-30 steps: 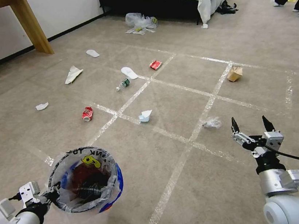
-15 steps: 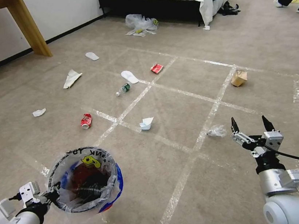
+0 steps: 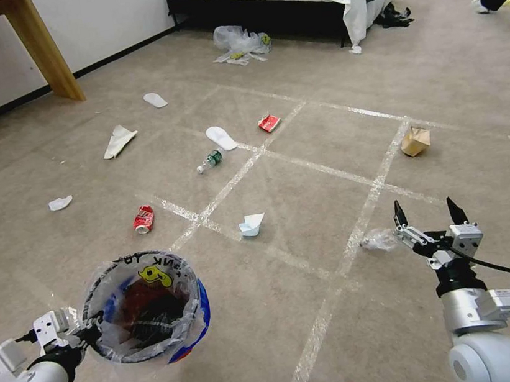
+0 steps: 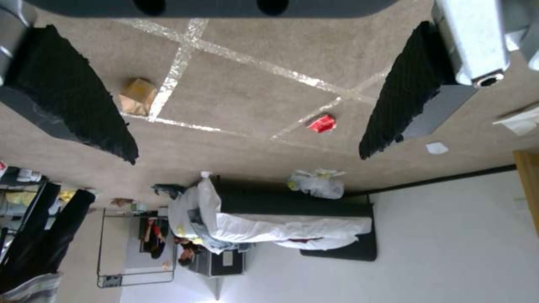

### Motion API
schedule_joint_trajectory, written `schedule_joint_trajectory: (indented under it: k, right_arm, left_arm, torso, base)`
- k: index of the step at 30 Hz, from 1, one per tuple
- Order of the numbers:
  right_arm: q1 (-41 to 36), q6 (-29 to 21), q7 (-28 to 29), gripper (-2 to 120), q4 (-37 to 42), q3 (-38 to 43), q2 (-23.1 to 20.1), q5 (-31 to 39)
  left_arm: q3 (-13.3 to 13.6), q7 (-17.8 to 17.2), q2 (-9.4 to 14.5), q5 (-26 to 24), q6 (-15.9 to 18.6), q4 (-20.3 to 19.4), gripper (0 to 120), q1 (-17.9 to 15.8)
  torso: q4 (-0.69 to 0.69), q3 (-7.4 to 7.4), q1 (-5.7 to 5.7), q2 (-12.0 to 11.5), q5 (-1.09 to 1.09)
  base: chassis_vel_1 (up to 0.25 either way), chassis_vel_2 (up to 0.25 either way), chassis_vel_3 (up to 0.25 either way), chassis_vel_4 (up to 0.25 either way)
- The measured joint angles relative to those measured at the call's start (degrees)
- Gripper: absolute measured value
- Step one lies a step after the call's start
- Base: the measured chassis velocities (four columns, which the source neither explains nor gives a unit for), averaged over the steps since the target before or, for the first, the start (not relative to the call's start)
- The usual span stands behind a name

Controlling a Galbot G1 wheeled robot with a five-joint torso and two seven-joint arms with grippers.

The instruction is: Pick up the trash bin and place the garbage on the floor into it.

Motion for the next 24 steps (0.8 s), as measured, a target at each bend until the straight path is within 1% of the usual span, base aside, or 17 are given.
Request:
schedule_joint_trajectory:
  k: [14,18,24]
  right_arm:
    - [0.8,0.1,0.0,100,-0.9,-0.5,0.0,-0.1]
    - [1.1,0.2,-0.1,100,-0.9,-0.5,0.0,-0.2]
    - [1.4,0.2,-0.2,100,-0.7,-0.4,-0.1,-0.1]
  left_arm:
    - [0.0,0.2,-0.1,0.3,0.0,0.8,1,-0.4]
    - [0.1,0.6,-0.1,1.0,0.0,1.2,1,-0.7]
    - [0.5,1.2,-0.2,2.4,0.0,1.7,1,-1.0]
  torso:
    - [0.00,0.00,0.00,0.0,0.00]
    - [0.00,0.01,0.00,0.0,0.00]
    - [0.00,0.00,0.00,0.0,0.00]
  base:
    - [-0.110,0.105,0.105,-0.109]
    - [-0.041,0.066,0.054,-0.056]
    - [0.000,0.000,0.000,0.000]
